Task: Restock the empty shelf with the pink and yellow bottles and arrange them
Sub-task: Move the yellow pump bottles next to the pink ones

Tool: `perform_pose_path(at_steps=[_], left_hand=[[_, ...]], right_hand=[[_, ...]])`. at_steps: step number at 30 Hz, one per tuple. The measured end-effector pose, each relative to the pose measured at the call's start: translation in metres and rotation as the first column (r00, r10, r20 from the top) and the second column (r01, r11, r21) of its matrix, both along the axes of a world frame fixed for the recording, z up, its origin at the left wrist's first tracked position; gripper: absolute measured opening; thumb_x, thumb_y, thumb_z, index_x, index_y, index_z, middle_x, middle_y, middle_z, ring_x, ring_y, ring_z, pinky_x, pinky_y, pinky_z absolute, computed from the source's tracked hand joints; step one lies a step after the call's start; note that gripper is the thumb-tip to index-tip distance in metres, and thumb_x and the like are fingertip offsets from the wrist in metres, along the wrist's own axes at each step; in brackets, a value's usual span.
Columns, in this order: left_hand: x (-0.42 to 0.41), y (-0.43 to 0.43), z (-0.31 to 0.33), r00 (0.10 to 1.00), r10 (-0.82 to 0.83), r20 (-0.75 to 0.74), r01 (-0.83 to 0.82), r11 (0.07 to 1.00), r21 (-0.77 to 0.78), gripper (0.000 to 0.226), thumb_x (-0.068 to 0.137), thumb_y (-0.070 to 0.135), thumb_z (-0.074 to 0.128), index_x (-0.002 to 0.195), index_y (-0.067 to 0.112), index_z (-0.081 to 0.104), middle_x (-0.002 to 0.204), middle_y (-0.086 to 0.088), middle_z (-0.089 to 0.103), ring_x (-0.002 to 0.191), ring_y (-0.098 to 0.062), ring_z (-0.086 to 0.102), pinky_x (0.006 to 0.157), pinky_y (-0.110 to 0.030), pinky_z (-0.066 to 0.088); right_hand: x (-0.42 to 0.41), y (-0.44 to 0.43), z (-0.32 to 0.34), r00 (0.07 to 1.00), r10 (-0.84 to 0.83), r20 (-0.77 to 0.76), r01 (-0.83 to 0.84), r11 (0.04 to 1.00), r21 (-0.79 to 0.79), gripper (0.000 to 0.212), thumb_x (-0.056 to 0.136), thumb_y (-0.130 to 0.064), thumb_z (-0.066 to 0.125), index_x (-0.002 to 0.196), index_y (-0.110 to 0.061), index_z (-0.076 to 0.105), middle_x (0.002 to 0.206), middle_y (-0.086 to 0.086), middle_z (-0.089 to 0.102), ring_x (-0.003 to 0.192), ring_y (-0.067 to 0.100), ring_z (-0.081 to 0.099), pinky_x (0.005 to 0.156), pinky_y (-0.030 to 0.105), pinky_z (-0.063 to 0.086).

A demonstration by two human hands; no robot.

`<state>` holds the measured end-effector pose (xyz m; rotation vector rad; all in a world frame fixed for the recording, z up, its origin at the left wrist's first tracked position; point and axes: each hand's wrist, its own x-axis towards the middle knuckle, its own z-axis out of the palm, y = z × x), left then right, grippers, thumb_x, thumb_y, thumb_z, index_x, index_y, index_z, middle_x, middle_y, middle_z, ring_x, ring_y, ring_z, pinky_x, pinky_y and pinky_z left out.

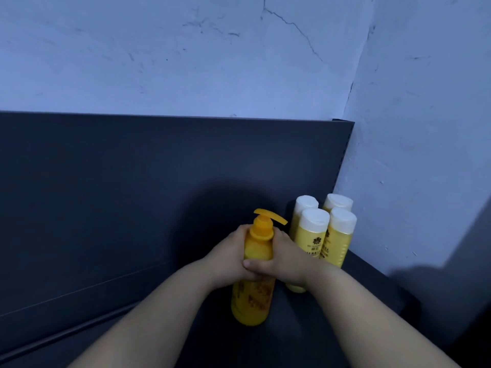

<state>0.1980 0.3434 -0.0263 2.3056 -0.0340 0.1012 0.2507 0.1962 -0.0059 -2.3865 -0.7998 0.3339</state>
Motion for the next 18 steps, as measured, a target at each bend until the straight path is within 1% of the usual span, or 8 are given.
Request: perform_pose_path(at_steps=[3,6,10,11,13,15,16,18], left_hand=[[-0.011,-0.004,-0.006,0.999,0.019,0.037,-0.019,1.000,-0.012,0.098,0.055,0.035,0.086,0.133,0.037,0.026,0.121,0.009,0.046,0.109,-0.012,0.049,0.091,-0.037,0.050],[-0.026,-0.004,-0.013,0.997,0.031,0.075,-0.028,0.998,-0.050,0.097,0.056,0.034,0.086,0.133,0.040,0.027,0.121,0.010,0.046,0.108,-0.011,0.050,0.090,-0.034,0.049],[-0.041,-0.004,-0.016,0.992,0.062,0.110,-0.053,0.996,-0.078,0.097,0.055,0.034,0.085,0.134,0.041,0.030,0.121,0.011,0.047,0.109,-0.010,0.050,0.091,-0.035,0.049],[-0.045,-0.004,-0.018,0.990,0.074,0.122,-0.063,0.994,-0.085,0.097,0.055,0.034,0.085,0.134,0.040,0.030,0.121,0.012,0.048,0.109,-0.009,0.050,0.092,-0.035,0.048],[-0.053,-0.004,-0.022,0.982,0.097,0.160,-0.080,0.991,-0.110,0.095,0.055,0.033,0.084,0.134,0.041,0.032,0.122,0.012,0.049,0.110,-0.009,0.050,0.093,-0.033,0.047],[-0.063,-0.004,-0.023,0.973,0.106,0.203,-0.081,0.989,-0.124,0.092,0.055,0.033,0.083,0.131,0.043,0.034,0.121,0.013,0.050,0.110,-0.006,0.051,0.092,-0.030,0.047],[-0.070,-0.005,-0.024,0.967,0.105,0.230,-0.078,0.989,-0.125,0.087,0.055,0.032,0.082,0.128,0.045,0.036,0.119,0.015,0.051,0.108,-0.003,0.051,0.091,-0.026,0.047],[-0.088,-0.009,-0.023,0.949,0.115,0.293,-0.080,0.989,-0.128,0.070,0.059,0.026,0.081,0.113,0.048,0.043,0.108,0.019,0.054,0.101,0.004,0.052,0.084,-0.015,0.045]], right_hand=[[-0.009,-0.003,-0.005,1.000,-0.007,0.004,0.006,0.999,0.039,0.094,0.062,-0.059,0.076,0.137,-0.026,0.030,0.127,-0.004,0.041,0.115,0.014,0.045,0.098,0.032,0.040],[-0.023,-0.003,-0.012,0.999,-0.024,0.041,0.021,0.996,0.088,0.091,0.062,-0.057,0.077,0.136,-0.028,0.032,0.125,-0.005,0.043,0.113,0.012,0.046,0.096,0.030,0.039],[-0.040,0.003,-0.016,0.995,-0.068,0.072,0.059,0.991,0.122,0.096,0.053,-0.062,0.072,0.133,-0.028,0.034,0.122,-0.003,0.047,0.111,0.015,0.049,0.097,0.037,0.044],[-0.044,0.004,-0.016,0.994,-0.079,0.082,0.067,0.989,0.132,0.095,0.052,-0.061,0.072,0.133,-0.028,0.034,0.122,-0.003,0.048,0.111,0.015,0.049,0.096,0.035,0.044],[-0.053,0.007,-0.016,0.991,-0.082,0.101,0.067,0.987,0.148,0.090,0.057,-0.053,0.077,0.133,-0.029,0.035,0.121,-0.003,0.047,0.111,0.014,0.048,0.093,0.030,0.041],[-0.063,0.007,-0.015,0.989,-0.076,0.129,0.058,0.989,0.138,0.085,0.063,-0.045,0.079,0.134,-0.027,0.034,0.120,-0.004,0.045,0.111,0.013,0.047,0.091,0.025,0.037],[-0.069,0.007,-0.016,0.986,-0.065,0.150,0.046,0.991,0.127,0.083,0.063,-0.045,0.079,0.132,-0.025,0.036,0.119,-0.004,0.045,0.110,0.012,0.046,0.090,0.024,0.036],[-0.082,0.006,-0.020,0.975,-0.034,0.218,0.008,0.993,0.119,0.076,0.060,-0.049,0.077,0.124,-0.023,0.044,0.118,-0.004,0.048,0.107,0.010,0.048,0.086,0.020,0.035]])
